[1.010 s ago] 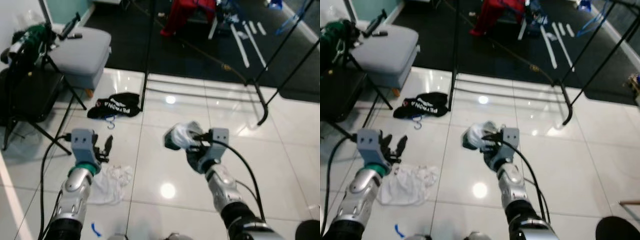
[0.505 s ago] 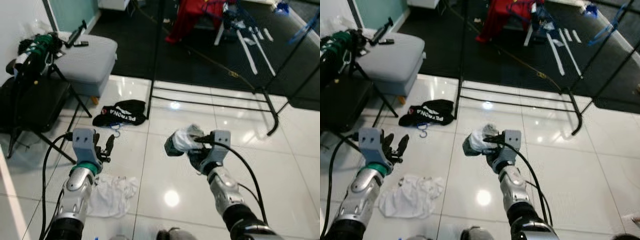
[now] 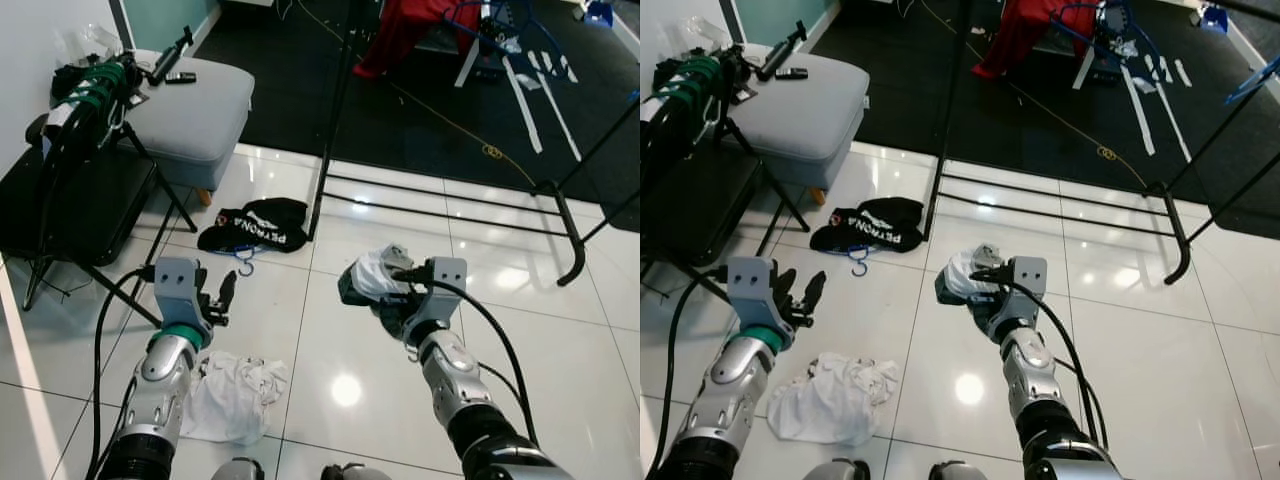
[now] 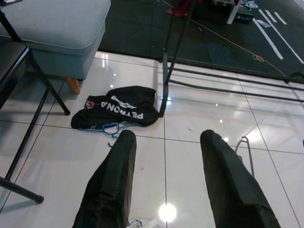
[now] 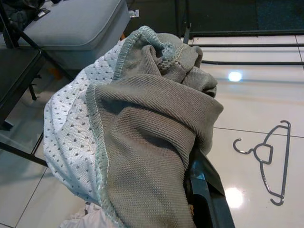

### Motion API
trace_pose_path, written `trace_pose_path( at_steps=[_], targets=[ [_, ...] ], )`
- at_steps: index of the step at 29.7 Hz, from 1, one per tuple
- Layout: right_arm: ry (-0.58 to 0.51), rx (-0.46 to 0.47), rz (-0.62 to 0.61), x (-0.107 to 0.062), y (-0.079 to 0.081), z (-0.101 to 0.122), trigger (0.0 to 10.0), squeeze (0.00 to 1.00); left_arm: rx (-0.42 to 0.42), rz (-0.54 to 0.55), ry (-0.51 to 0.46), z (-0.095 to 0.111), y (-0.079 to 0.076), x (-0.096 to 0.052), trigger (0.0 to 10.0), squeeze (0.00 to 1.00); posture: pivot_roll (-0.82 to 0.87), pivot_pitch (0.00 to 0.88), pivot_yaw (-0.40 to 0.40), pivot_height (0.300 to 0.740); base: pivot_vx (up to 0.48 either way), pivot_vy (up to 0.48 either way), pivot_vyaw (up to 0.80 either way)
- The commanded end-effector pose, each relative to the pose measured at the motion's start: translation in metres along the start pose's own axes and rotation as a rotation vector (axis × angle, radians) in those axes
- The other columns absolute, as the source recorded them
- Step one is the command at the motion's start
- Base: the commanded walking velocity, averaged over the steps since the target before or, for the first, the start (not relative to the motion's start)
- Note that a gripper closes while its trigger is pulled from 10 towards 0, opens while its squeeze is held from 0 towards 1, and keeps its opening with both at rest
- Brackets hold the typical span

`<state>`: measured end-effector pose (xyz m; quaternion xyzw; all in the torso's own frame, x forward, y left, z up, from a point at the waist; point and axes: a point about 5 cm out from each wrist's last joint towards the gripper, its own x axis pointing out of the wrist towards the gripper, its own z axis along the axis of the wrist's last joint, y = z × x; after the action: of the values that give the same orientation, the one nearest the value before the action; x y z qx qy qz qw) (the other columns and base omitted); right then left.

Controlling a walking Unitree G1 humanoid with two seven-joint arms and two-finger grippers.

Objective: Hang hanger

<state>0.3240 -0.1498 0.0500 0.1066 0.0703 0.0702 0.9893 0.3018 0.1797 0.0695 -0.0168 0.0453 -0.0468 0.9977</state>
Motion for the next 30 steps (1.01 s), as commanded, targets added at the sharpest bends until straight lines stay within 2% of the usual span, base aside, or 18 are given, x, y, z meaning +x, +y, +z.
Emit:
trace_pose_path(
  at_steps=[1,13,14,23,30],
  targets=[
    [0.025,0.001,-0.021,-0.005,-0.006,-0.006,10.0,0.00,0.009,-0.007,0.041,-0.009,-0.002,-0.003,10.0,0.00,0.03,0.051,-0.029,0.740,0.000,0.000,0.00],
    [-0.001,-0.007,-0.050,-0.004,-0.009,-0.002,10.0,0.00,0.042,-0.034,0.079,-0.012,-0.007,0.001,10.0,0.00,0.00,0.100,0.013,0.740,0.000,0.000,0.00],
    [-0.014,-0.008,-0.068,-0.006,-0.010,-0.001,10.0,0.00,0.061,-0.050,0.087,-0.011,-0.012,0.005,10.0,0.00,-0.01,0.104,0.032,0.740,0.000,0.000,0.00],
    [-0.032,-0.005,-0.094,-0.008,-0.013,0.001,10.0,0.00,0.042,-0.058,0.085,-0.005,-0.017,0.014,10.0,0.00,-0.01,0.112,0.031,0.740,0.000,0.000,0.00],
    [-0.022,-0.007,-0.086,-0.008,-0.011,-0.001,10.0,0.00,0.039,-0.027,0.088,-0.006,-0.013,0.012,10.0,0.00,0.01,0.110,0.018,0.740,0.000,0.000,0.00]
  ],
)
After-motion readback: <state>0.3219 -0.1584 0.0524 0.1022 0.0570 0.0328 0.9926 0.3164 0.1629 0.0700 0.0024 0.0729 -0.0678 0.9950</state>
